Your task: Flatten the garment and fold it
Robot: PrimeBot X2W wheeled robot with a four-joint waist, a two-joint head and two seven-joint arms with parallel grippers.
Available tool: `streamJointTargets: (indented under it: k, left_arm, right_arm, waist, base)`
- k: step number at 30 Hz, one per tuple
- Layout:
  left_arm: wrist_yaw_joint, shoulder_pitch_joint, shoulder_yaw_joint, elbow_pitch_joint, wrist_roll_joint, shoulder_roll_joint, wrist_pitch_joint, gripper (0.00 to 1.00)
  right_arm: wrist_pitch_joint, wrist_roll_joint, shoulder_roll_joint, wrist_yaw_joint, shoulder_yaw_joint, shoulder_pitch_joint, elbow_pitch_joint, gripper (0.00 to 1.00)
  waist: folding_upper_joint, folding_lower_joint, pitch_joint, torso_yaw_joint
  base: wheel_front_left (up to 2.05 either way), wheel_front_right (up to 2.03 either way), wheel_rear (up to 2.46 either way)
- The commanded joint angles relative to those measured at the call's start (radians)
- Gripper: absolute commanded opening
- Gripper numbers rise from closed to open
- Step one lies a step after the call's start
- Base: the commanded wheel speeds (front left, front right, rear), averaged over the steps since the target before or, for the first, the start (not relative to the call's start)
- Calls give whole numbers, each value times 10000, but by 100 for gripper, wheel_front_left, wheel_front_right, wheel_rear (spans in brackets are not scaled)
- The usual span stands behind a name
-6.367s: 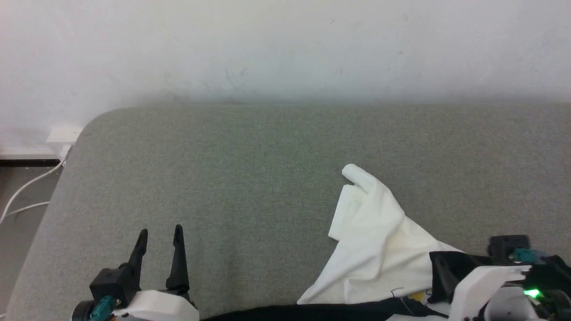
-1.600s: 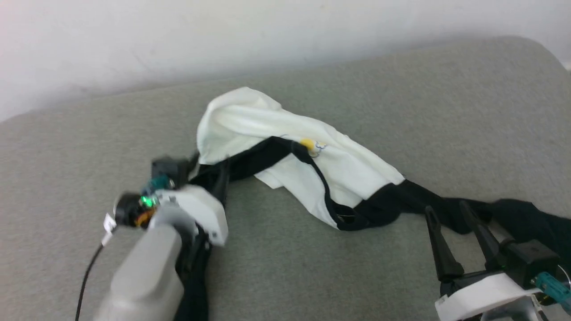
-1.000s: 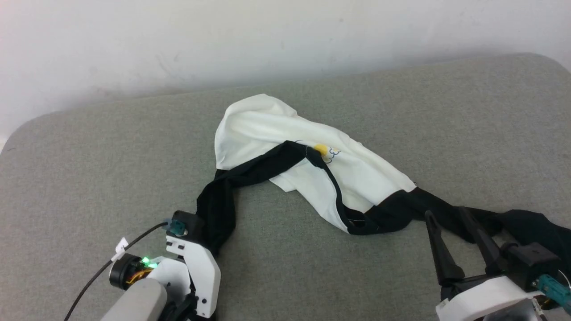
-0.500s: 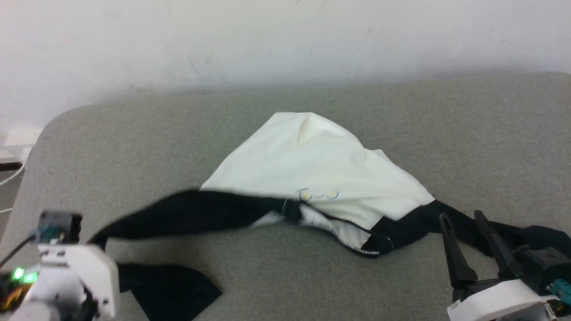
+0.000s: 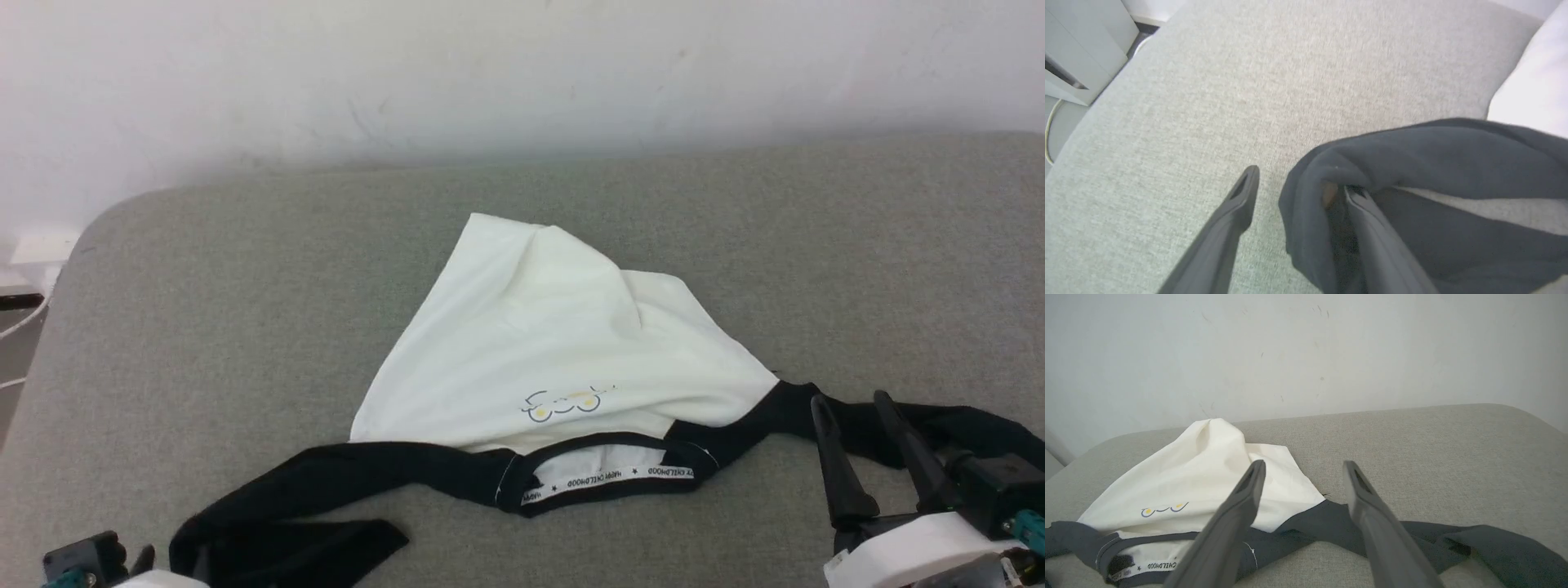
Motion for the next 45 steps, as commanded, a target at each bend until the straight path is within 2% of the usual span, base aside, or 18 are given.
streamJointTargets:
  k: [1, 7, 10, 14, 17, 21, 25, 30, 38, 44, 45]
  left_arm:
    - [68, -205, 130, -26, 59, -90, -379, 100]
    - [167, -516, -35, -902, 591, -388, -1534, 100]
    - [227, -704, -389, -1636, 1010, -349, -1572, 100]
    - [253, -1030, -1023, -2596, 1554, -182, -1076, 100]
    - [-136, -1313, -1812, -3020, 1775, -24, -218, 100]
    - [-917, -1755, -3055, -2962, 1882, 13, 1164, 100]
    - [-1643, -2200, -4052, -2389, 1864, -120, 2294, 100]
    - [-2387, -2984, -4797, -1349, 1964, -316, 3021, 100]
    - [-3304, -4386, -5735, 494, 2402, -713, 3715, 100]
    - [-3678, -4684, -6364, 1796, 2187, -876, 4755, 100]
    - [-3718, -4708, -6437, 1911, 2154, -888, 4790, 92]
  right_arm:
    - [20, -9, 20, -9, -34, 23, -24, 100]
    - [150, -43, 20, -9, -116, 167, -77, 100]
    - [214, -50, 20, -9, -115, 211, -119, 100]
    - [288, -65, 20, -9, -76, 248, -186, 100]
    - [319, -72, 20, -9, -63, 288, -218, 100]
    - [356, -86, 20, -9, -11, 321, -234, 100]
    - [377, -98, 20, -9, 48, 305, -267, 100]
    - [402, -143, 20, -9, 106, 235, -343, 100]
    - [448, -180, 20, -9, 160, -13, -400, 100]
    - [424, -151, 20, -9, 119, -98, -296, 100]
    - [420, -149, 20, -9, 105, -108, -287, 100]
  waist:
    - [0, 0, -105, 53]
    - [0, 0, -450, 180]
    - [0, 0, -563, 199]
    - [0, 0, -664, 156]
    - [0, 0, -710, 86]
    - [0, 0, -709, -40]
    - [0, 0, -621, -196]
    - [0, 0, -358, -344]
    - [0, 0, 203, -588]
    - [0, 0, 372, -724]
    - [0, 0, 393, -731]
  base:
    - [0, 0, 0]
    - [0, 0, 0]
    - [0, 0, 0]
    - [0, 0, 0]
    - [0, 0, 0]
    - [0, 0, 0]
    - [0, 0, 0]
    - [0, 0, 0]
    - [0, 0, 0]
    - [0, 0, 0]
    - [0, 0, 0]
